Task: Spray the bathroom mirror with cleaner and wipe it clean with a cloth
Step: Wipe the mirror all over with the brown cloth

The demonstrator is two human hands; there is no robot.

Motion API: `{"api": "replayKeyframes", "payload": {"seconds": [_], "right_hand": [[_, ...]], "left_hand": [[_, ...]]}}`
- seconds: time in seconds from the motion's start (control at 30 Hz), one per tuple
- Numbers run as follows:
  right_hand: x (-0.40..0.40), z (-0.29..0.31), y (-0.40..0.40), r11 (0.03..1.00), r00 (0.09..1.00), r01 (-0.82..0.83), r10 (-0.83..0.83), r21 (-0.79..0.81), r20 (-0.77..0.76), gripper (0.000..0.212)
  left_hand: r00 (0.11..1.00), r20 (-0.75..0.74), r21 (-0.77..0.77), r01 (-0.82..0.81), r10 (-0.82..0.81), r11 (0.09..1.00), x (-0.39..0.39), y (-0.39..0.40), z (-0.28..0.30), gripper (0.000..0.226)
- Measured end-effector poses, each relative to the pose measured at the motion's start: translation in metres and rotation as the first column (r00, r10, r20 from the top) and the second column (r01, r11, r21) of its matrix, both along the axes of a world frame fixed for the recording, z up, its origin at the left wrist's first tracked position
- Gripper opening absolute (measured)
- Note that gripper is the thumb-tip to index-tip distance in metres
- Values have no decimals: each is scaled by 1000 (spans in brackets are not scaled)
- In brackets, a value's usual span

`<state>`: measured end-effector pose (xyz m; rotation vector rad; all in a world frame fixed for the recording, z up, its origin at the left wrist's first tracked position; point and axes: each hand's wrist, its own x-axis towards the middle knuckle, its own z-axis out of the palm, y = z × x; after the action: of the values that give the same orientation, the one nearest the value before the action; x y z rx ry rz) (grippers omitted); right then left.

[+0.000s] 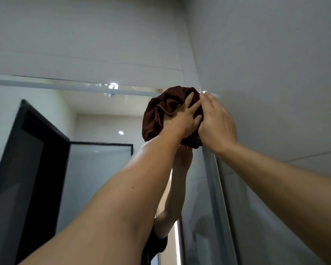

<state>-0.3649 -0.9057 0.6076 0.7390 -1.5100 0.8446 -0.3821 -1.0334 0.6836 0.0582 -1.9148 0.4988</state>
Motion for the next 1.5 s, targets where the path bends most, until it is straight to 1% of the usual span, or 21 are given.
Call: {"api": "replayKeyframes", "payload": {"seconds": [0.07,0.13,0.17,0.23,0.33,0.4,0.47,0.53,0.67,0.8,0.87,0.97,1.07,1.13,1.23,1.3,1.4,1.5], "right_hand": [[8,0,-10,1000,1000,10,-10,8,18,67],[16,0,-19,999,999,31,-31,9,23,65],[21,-1,-25,999,999,35,-35,23,37,63],[32,-2,-40,998,996,27,-32,62,87,62],[58,-3,-71,998,995,-11,4,65,103,62],[82,0,-95,996,994,-54,47,71,95,61],[107,4,-122,993,995,-77,71,91,66,61],[134,7,-149,988,995,-99,96,117,29,61],[188,13,-206,971,983,-175,180,161,-19,61],[230,17,-246,964,976,-185,203,192,-81,61],[244,18,-257,963,975,-174,198,207,-98,62],[249,20,-258,960,975,-171,196,222,-99,63],[240,20,-250,961,980,-152,177,231,-95,62],[228,19,-241,966,984,-130,153,222,-90,61],[210,19,-227,969,986,-141,156,204,-61,60],[200,19,-217,969,985,-151,164,194,-52,59],[186,18,-198,971,984,-147,163,190,-72,59],[165,16,-167,978,985,-126,144,167,-99,57]], "left_hand": [[998,-54,16,28,-27,999,19,-13,-10,62],[990,-106,48,97,-91,994,37,-34,-12,59],[988,-112,70,116,-107,991,50,-47,-12,59],[982,-154,78,119,-106,990,78,-76,-13,58],[973,-229,61,31,-17,998,135,-131,-12,60],[963,-252,88,-79,99,993,181,-170,-11,60],[936,-264,131,-204,233,970,228,-207,-14,60],[912,-276,176,-264,305,948,274,-244,-16,59],[886,-272,297,-295,377,908,357,-315,-16,61],[839,-310,487,-263,447,833,433,-380,-20,63],[829,-309,533,-254,466,807,458,-403,-26,64],[812,-332,532,-258,479,806,459,-409,-26,64],[792,-367,581,-215,489,785,441,-396,-18,65],[785,-380,552,-232,490,801,420,-380,-11,66],[798,-408,424,-264,443,866,374,-338,-2,62],[839,-393,334,-250,376,909,332,-298,5,58],[904,-338,219,-194,262,956,263,-232,13,53],[950,-236,120,-182,206,976,197,-171,17,56]]}}
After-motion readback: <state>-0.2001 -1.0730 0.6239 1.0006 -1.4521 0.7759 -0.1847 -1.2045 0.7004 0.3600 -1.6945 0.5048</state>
